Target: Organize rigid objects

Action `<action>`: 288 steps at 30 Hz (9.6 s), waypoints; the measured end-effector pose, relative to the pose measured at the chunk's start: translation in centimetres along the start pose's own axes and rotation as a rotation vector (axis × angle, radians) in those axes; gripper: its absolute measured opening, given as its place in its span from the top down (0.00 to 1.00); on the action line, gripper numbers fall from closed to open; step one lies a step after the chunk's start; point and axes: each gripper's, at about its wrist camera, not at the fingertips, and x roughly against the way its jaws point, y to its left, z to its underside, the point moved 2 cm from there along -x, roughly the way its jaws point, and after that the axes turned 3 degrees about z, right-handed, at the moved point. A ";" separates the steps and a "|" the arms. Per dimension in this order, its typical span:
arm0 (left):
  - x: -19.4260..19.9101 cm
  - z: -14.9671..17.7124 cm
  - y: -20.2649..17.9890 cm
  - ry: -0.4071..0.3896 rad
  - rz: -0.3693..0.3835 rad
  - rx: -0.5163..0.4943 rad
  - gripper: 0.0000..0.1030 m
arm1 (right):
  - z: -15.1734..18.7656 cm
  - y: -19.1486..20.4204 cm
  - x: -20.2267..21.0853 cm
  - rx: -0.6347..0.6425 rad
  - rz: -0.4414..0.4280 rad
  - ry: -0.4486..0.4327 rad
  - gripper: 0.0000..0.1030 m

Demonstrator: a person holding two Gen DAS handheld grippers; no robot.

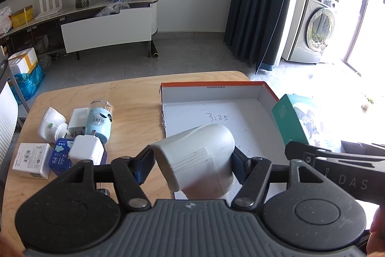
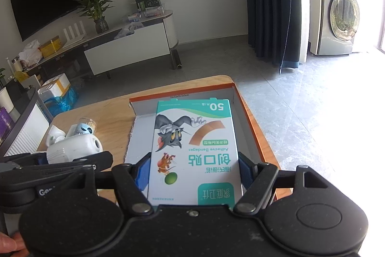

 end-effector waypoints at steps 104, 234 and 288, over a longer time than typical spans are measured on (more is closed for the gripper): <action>-0.3 -2.6 2.6 0.044 -0.038 0.078 0.16 | -2.9 2.1 -1.4 0.037 -0.038 0.019 0.15; 5.4 3.7 12.2 -0.016 -0.143 0.153 0.24 | 2.3 13.6 0.7 0.170 -0.161 0.013 0.50; 2.3 2.7 0.5 0.024 0.007 0.003 0.24 | 1.5 1.4 2.9 0.050 0.001 -0.048 0.50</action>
